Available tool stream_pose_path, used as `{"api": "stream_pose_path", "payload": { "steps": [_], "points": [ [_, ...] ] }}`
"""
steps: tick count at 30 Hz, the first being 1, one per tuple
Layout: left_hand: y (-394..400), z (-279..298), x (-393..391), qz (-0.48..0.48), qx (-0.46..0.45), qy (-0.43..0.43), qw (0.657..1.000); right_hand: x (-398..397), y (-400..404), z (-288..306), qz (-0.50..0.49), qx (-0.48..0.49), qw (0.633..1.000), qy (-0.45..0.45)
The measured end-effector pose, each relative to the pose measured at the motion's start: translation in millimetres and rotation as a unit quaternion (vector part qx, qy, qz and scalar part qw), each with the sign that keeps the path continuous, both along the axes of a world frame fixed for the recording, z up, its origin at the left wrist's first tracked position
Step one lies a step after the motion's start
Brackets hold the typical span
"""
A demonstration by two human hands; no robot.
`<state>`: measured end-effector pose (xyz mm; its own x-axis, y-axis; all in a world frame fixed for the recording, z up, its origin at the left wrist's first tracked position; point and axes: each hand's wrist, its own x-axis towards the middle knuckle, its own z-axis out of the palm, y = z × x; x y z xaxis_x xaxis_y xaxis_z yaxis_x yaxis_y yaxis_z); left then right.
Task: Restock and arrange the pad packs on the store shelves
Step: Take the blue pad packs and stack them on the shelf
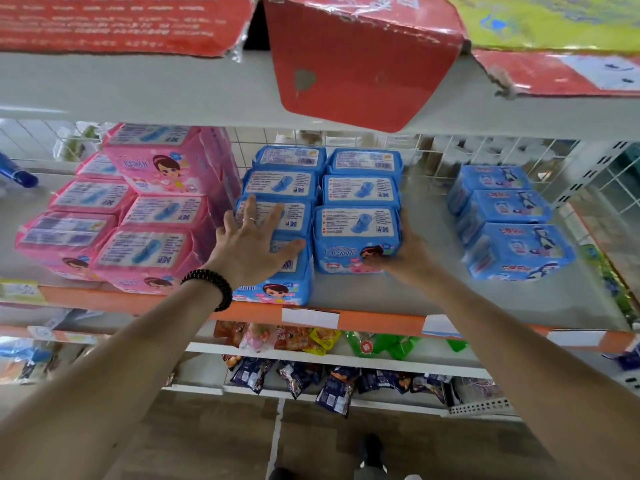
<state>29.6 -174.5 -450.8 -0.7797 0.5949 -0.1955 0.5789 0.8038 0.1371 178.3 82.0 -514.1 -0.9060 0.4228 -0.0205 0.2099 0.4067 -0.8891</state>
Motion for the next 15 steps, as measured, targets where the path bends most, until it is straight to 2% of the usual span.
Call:
{"api": "stream_pose_path", "payload": {
  "steps": [6, 8, 12, 15],
  "points": [
    [-1, -2, 0, -0.006, 0.002, 0.018, 1.000, -2, -3, 1, -0.002, -0.033, 0.999, 0.003],
    [-2, -2, 0, -0.006, 0.005, 0.022, 1.000, 1, -2, 2, -0.006, -0.014, 1.000, 0.015],
    [-3, -1, 1, -0.002, 0.011, 0.026, 1.000, 8, -2, 9, 0.005, 0.113, 0.991, 0.068],
    [-3, -2, 2, -0.005, 0.013, 0.032, 0.999, 10, -13, 23, 0.001, 0.275, 0.961, 0.035]
  ]
}}
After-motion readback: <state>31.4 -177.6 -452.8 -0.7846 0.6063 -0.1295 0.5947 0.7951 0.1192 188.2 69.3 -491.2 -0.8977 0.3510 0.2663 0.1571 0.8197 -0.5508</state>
